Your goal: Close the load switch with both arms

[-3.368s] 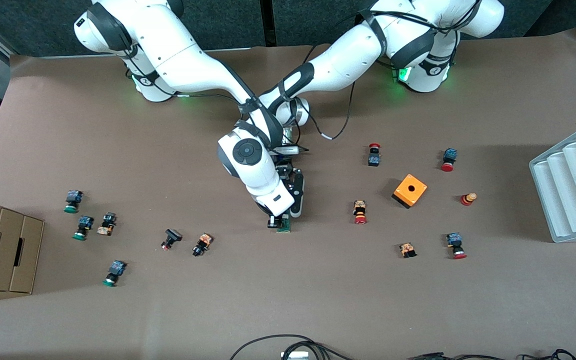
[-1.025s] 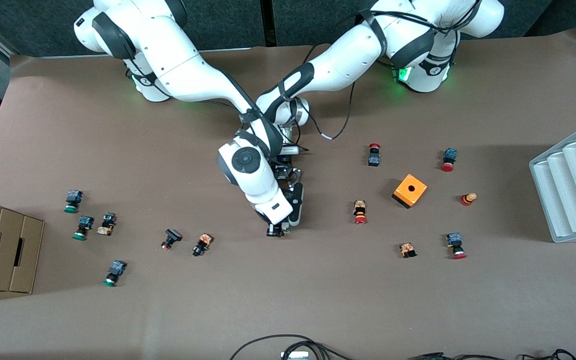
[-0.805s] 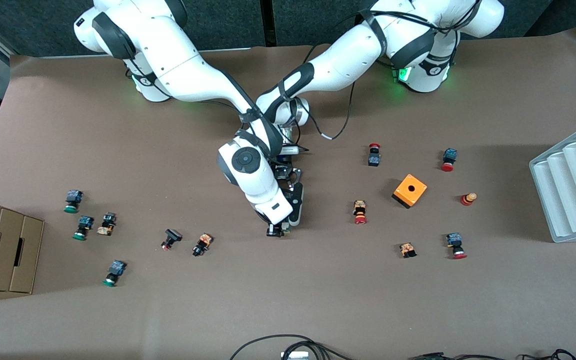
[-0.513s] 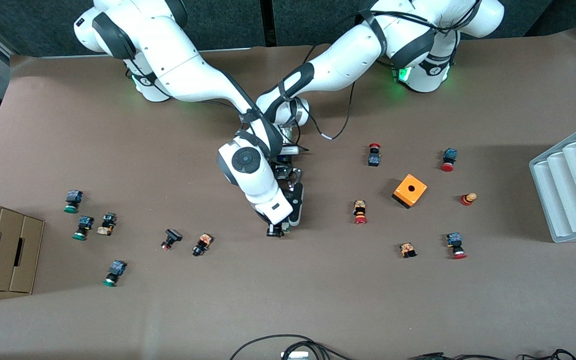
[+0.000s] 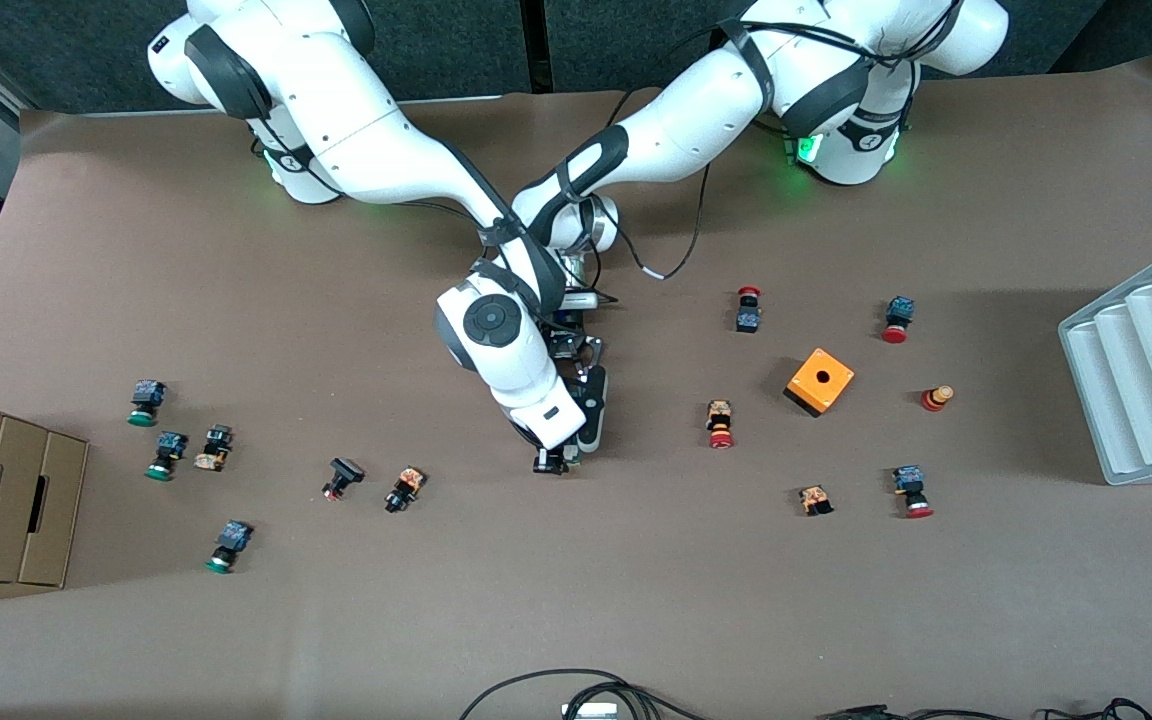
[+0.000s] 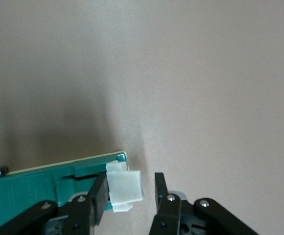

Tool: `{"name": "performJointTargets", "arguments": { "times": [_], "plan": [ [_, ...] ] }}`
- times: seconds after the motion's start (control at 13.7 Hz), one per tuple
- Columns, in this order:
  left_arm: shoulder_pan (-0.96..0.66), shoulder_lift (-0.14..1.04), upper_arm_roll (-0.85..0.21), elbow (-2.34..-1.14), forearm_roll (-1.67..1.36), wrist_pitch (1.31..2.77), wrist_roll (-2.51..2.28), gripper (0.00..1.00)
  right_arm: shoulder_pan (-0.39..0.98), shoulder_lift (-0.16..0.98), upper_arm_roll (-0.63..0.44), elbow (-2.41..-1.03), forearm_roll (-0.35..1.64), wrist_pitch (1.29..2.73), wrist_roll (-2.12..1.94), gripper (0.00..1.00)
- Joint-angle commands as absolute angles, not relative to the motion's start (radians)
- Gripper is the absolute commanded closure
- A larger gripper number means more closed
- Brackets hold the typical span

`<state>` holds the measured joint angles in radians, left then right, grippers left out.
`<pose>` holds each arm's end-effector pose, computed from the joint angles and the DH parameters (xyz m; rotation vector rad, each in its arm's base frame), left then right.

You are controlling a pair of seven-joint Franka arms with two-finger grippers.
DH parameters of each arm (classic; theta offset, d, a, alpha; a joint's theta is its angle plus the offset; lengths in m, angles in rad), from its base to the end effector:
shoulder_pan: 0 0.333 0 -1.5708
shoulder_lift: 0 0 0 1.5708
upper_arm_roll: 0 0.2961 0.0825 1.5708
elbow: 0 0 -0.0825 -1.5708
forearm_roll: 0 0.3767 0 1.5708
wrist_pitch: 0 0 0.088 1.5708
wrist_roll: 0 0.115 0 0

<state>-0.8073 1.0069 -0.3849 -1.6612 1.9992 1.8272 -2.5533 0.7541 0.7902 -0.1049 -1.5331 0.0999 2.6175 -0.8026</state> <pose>0.3235 -0.5458 0.0494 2.5353 0.0739 1.8534 0.5652 0.4424 0.2034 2.3390 2.0001 0.4621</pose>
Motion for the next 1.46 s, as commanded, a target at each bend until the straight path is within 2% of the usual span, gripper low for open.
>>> {"name": "performJointTargets", "arguments": {
  "times": [0.0, 1.39],
  "plan": [
    [-0.811, 1.032, -0.367, -1.629, 2.02, 1.842, -2.556, 0.67, 0.738, 0.848, -0.101, -1.479, 0.092, 2.663, -0.796, 0.55],
    [-0.811, 1.032, -0.367, -1.629, 2.022, 1.844, -2.556, 0.67, 0.738, 0.854, -0.101, -1.465, 0.097, 2.671, -0.788, 0.6]
  ]
}}
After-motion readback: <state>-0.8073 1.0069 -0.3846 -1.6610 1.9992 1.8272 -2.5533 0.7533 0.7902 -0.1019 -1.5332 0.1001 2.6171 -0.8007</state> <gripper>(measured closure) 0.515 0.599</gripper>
